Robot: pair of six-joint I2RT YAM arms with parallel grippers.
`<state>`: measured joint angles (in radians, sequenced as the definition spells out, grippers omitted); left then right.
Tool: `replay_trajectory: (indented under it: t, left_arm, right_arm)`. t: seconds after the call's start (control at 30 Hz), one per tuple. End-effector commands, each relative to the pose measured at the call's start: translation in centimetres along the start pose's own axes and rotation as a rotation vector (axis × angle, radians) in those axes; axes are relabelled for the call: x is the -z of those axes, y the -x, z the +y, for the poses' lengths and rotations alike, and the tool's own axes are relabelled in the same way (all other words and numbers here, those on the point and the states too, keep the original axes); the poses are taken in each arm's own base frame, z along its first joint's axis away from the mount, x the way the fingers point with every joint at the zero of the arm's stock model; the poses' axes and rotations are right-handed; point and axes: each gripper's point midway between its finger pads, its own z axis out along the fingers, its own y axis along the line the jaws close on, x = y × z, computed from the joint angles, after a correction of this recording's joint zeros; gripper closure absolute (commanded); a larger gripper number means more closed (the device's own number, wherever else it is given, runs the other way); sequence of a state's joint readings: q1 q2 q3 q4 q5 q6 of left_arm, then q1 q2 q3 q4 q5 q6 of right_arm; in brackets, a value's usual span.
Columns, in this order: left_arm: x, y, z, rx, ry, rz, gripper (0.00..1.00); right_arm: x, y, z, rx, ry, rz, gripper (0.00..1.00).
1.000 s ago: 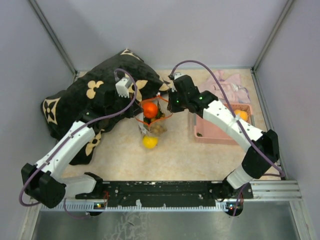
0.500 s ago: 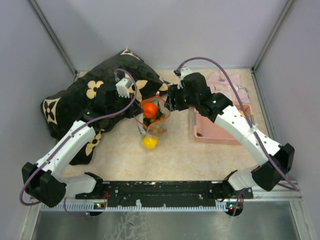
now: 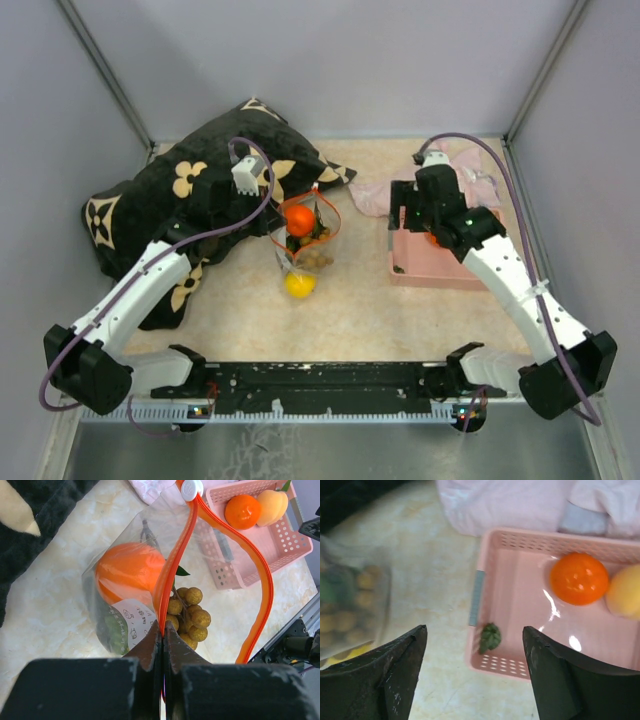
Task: Place the food in the zip-top bag and seal the zipper
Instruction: Pick up the fake fruit from the bin.
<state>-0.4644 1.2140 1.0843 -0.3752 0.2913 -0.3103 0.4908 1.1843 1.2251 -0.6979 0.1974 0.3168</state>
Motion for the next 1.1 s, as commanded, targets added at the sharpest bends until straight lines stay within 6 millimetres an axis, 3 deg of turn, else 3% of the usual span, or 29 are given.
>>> replay_trajectory:
  t: [0.0,0.53,0.73,1.07]
  left_arm:
    - [0.8,2.1,-0.8,-0.015,-0.015,-0.056,1.00]
    - [0.9,2.1,-0.7,-0.020,-0.012,-0.058,1.00]
    - [0.7,1.9,-0.6,-0.018,-0.011,-0.052,1.00]
    - [0.5,1.9,-0.6,-0.017,-0.011,-0.048,1.00]
  right_arm:
    - [-0.8,-0.1,-5.2,-0.049,-0.152,-0.049,0.20]
    - [-8.1,-3.5,-15.8,-0.204,-0.452,-0.048,0.12]
    - [-11.2,-4.4,-17.3,-0.190,-0.467,0.000,0.11]
    - [-15.2,-7.7,-18.8,-0.175,-0.466,0.133,0.09]
